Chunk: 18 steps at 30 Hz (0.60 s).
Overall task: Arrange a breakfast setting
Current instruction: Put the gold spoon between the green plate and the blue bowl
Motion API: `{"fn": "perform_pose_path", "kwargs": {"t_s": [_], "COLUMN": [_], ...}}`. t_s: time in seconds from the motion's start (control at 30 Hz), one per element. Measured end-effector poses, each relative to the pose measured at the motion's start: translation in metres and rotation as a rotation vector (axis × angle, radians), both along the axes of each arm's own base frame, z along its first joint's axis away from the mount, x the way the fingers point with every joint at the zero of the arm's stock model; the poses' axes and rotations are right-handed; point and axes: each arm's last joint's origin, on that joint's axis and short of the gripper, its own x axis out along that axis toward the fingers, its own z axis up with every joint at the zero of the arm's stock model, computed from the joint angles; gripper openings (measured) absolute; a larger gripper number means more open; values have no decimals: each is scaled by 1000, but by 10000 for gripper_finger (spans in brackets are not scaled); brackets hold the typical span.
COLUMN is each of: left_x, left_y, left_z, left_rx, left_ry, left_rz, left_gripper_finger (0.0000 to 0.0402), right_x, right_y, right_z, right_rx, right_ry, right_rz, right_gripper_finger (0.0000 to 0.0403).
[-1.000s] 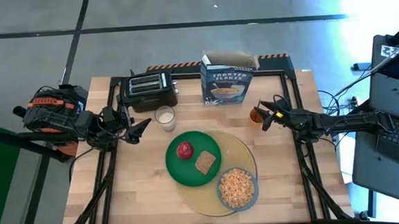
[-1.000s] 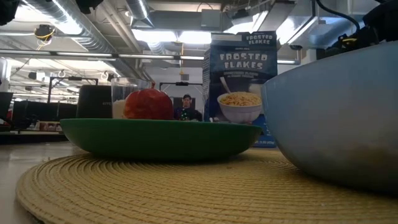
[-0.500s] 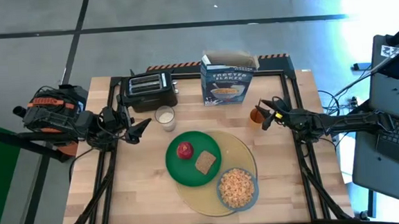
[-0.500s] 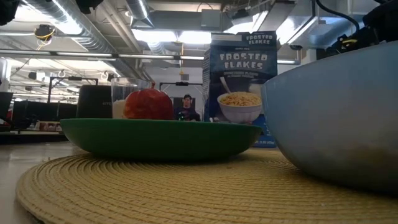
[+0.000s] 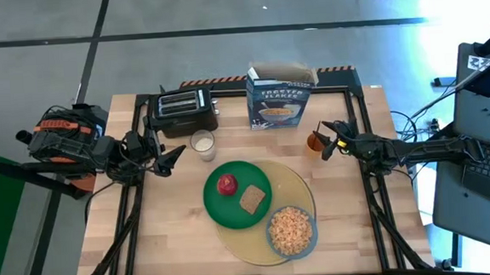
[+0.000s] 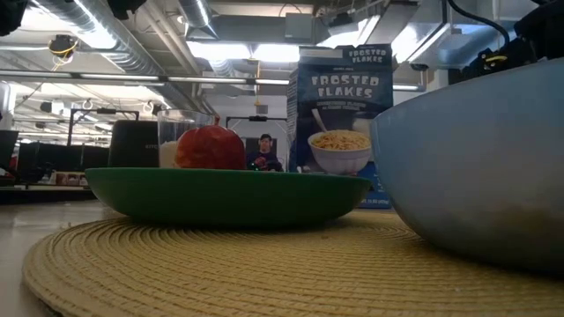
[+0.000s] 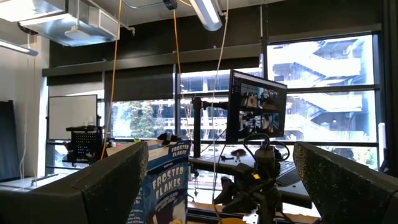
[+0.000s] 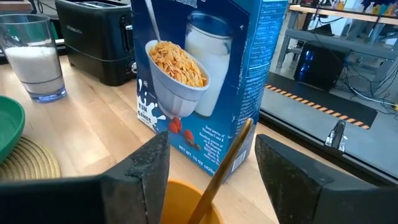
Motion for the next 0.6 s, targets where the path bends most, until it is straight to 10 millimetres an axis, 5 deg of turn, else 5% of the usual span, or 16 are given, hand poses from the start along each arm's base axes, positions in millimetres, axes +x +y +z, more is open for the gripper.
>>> {"fn": "perform_pose_path", "kwargs": {"t_s": [0.6], "left_x": [0], "left_y": [0], "left_z": [0], "left_rx": [4], "left_ry": [2], "left_rz": [8], "left_gripper_finger": [397], "right_x": [0], "right_y": [-22], "right_z": [4], "right_rx": [26], "right_ry": [-34], "right_rz": [88], "right_gripper_finger": [214]}}
